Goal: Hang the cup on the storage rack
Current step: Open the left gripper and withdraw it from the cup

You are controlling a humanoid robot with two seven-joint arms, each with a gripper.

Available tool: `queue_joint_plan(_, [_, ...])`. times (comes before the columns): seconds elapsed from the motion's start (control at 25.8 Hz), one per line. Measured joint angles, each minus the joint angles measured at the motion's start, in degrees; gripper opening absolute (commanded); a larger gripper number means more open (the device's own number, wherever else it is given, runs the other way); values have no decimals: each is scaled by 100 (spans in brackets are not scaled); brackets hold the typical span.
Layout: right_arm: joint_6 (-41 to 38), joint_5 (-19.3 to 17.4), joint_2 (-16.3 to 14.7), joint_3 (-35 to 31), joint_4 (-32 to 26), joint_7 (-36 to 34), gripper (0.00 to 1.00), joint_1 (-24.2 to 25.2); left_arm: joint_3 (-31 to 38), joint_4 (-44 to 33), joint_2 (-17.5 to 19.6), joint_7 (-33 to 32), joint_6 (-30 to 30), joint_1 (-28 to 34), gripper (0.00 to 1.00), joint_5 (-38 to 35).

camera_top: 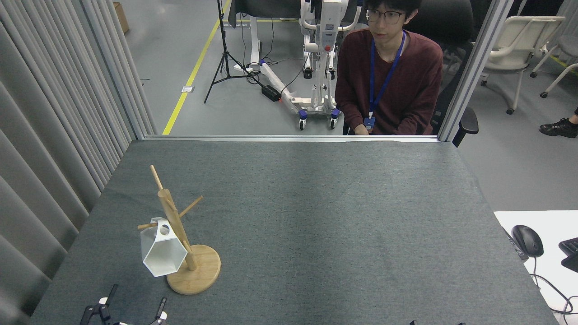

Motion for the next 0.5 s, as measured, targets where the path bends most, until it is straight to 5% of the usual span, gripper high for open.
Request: queue_joint_plan(0.5, [-383,5,-27,-206,-91,-102,98,294,38,13,427,-215,-1674,752,99,1860])
